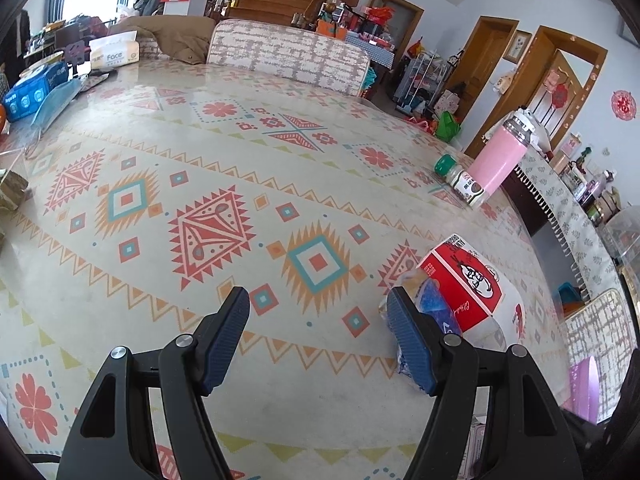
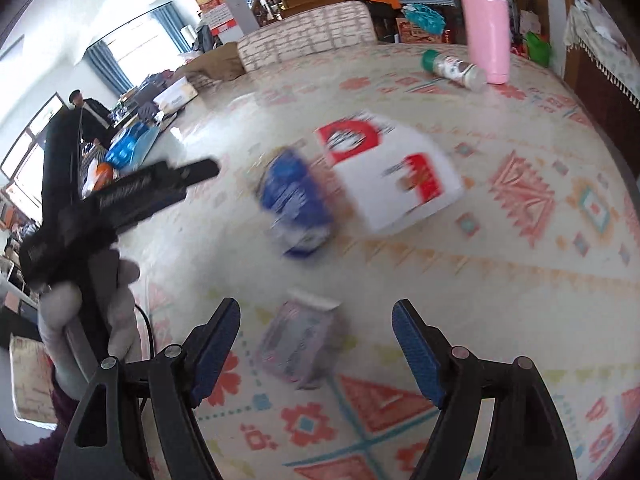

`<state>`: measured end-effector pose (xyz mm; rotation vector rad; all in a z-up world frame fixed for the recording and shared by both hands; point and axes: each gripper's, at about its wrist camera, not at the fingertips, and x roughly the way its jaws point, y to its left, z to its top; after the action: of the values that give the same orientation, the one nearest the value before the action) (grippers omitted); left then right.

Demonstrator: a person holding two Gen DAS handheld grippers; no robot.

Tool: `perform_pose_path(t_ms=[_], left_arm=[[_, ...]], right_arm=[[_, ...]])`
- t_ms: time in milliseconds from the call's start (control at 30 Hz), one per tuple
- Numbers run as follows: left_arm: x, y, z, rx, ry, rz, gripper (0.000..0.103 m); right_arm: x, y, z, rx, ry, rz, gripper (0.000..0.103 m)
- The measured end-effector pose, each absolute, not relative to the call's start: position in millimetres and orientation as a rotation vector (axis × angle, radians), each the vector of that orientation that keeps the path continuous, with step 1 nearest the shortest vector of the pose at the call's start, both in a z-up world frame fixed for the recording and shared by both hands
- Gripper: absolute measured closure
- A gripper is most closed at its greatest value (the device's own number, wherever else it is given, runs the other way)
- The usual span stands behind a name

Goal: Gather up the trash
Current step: 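Grasp the white medicine box with the right tool while the left reaches the blue wrapper, then grasp the crumpled blue Vinda wrapper with the left tool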

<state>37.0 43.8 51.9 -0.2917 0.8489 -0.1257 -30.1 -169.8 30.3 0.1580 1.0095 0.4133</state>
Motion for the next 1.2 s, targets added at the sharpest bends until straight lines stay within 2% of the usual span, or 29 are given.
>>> perform_pose_path(t_ms=[100, 167, 233, 267, 433, 567, 667, 900, 1033, 1200], left_arm=[[36, 40, 53, -0.281, 0.845, -0.132, 0.033], [35, 37, 53, -0.274, 0.842, -0.136, 0.033], [34, 35, 53, -0.268, 0.841, -0.137, 0.033], [35, 35, 53, -0.264, 0.841, -0.136, 0.033], [36, 32, 50, -0.26, 0.85, -0.145, 0.033], [36, 25, 48, -0.232, 0.847, -0.161, 0.029], [36, 15, 44, -0.189, 0.849, -0.178, 0.027], [41, -15, 34, -0.143, 0.892, -0.245, 0.027], [49, -30, 34, -0.15, 0.918, -0.265, 0.018], [61, -58, 21, -0.11, 0.989, -0.284, 0.018]], right_arm=[[-41, -153, 24, 0.075, 0.994, 0.391, 0.023], [-46, -147, 23, 0.024, 0.978, 0.377, 0.035], [-50, -143, 21, -0.023, 0.98, 0.364, 0.061], [-52, -143, 19, -0.033, 0.984, 0.362, 0.065], [-47, -159, 22, -0.085, 0.922, 0.267, 0.066], [-37, -192, 23, 0.04, 0.867, 0.242, 0.066], [-34, -214, 15, 0.172, 0.882, 0.265, 0.066], [-34, -225, 15, 0.215, 0.887, 0.268, 0.066], [-35, -230, 14, 0.236, 0.894, 0.262, 0.066], [-35, -244, 20, 0.29, 0.873, 0.24, 0.066]])
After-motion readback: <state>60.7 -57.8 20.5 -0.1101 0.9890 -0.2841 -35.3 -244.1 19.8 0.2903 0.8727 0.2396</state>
